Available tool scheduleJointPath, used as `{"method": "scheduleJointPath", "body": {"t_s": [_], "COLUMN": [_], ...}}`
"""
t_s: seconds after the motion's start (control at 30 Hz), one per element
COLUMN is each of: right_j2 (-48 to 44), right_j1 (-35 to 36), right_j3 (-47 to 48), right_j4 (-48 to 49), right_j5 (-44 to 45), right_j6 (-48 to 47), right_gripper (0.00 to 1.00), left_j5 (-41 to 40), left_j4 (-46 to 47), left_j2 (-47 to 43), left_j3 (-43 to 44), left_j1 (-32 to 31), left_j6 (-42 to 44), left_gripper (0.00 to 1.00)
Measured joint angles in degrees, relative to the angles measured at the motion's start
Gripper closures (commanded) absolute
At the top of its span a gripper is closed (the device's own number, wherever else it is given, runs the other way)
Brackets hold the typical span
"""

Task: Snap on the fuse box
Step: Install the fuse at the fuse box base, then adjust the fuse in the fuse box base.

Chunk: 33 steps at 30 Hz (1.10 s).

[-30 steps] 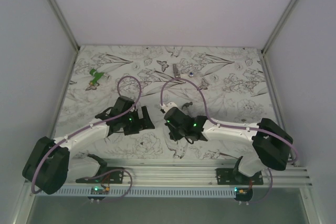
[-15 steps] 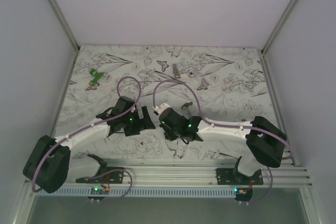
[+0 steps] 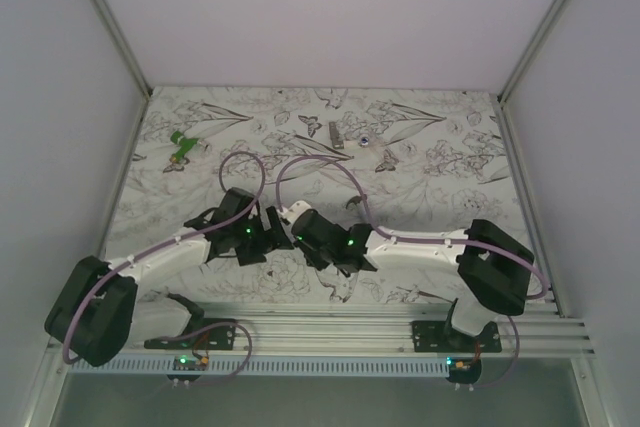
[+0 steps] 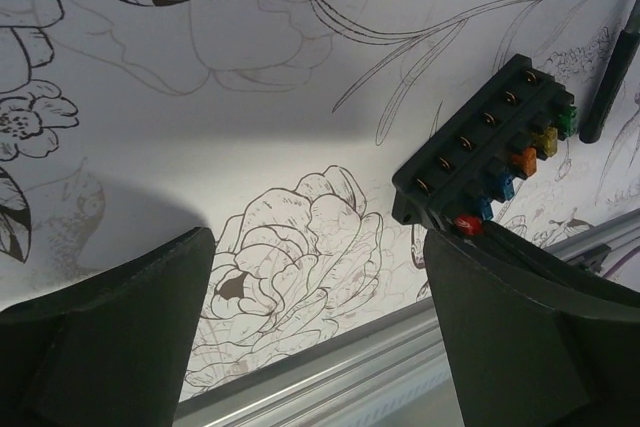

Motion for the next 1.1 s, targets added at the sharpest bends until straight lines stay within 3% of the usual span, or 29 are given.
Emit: {"method": "scheduleJointPath", "body": {"t_s": [0.27,0.5,0.67,0.8,1.1], "right_j2": [-0.5,-3.6,-10.2,-13.3,-6.3], "right_j1": [0.3,-0.8,-5.5,-13.0,-25.7], "right_j3": [0.2,0.2,-1.4,-4.8,-6.8], "right_j4": [-1.6,-5.4,-4.1,-3.0,1.4], "right_j5": [-1.3,-4.2,-7.0,-9.6,-16.4], "right_j6": [-0.2,-0.1,0.7,1.4,1.1], "right_gripper": [0.65,0.56,0.56,0.61,0.78], "left_j5": [-0.1,-0.3,-0.5,-0.7,-0.4], "left_j4": [0.0,0.0,0.7,1.2,2.6], "left_j2": [-0.5,3.4,7.9,10.9,16.5], "left_j3": [-0.7,0.0,2.7,5.1,9.4], "left_j1": [-1.1,-8.1,-11.3,-13.0,-13.6], "left_j6": [-2.4,-4.4,-5.6,-5.8,-6.6], "left_gripper": [0.35,0.57,0.61,0.62,0.66]}}
